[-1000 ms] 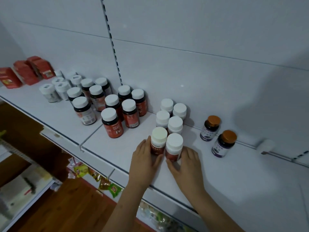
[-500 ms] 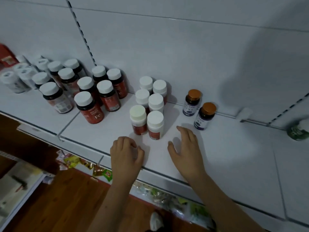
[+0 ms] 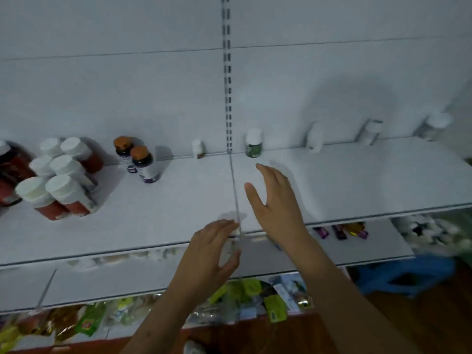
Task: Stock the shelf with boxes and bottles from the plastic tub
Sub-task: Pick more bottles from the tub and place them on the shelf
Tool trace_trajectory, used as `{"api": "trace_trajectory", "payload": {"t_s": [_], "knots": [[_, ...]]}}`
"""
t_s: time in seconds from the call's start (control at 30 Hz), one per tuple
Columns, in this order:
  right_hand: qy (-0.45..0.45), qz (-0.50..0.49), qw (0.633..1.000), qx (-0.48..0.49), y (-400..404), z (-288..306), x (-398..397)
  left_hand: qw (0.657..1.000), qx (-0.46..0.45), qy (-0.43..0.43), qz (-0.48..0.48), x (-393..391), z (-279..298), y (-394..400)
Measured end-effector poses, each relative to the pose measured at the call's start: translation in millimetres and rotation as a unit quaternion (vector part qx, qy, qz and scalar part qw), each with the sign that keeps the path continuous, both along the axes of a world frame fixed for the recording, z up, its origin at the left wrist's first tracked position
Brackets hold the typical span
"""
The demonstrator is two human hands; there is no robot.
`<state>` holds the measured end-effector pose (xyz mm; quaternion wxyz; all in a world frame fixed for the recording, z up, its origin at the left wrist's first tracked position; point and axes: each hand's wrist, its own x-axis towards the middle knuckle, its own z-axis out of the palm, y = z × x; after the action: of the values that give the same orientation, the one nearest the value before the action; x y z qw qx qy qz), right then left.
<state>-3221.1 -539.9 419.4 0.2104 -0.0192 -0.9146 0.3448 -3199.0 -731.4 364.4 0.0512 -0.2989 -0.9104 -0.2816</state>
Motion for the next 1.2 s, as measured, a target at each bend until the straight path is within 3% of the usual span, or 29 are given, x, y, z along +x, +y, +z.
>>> {"api": "trace_trajectory", "payload": {"t_s": [0.3, 0.63, 0.9, 1.2], "knots": [[-0.016, -0.234, 0.972, -0.027, 230, 0, 223, 0.965, -0.034, -0.024, -0.26, 132, -4, 236], [-0.019, -0.395, 0.918, -0.017, 350, 16, 387, 0.91, -0.084, -0.039, -0.405, 217, -12, 389], [-0.068, -0.471, 0.879, -0.019, 443, 0, 403, 0.879, -0.107, -0.052, -0.461, 200, -34, 514], [-0.146, -0.441, 0.886, -0.012, 571, 15, 331, 0.875, -0.102, -0.077, -0.466, 132, -23, 648]]}}
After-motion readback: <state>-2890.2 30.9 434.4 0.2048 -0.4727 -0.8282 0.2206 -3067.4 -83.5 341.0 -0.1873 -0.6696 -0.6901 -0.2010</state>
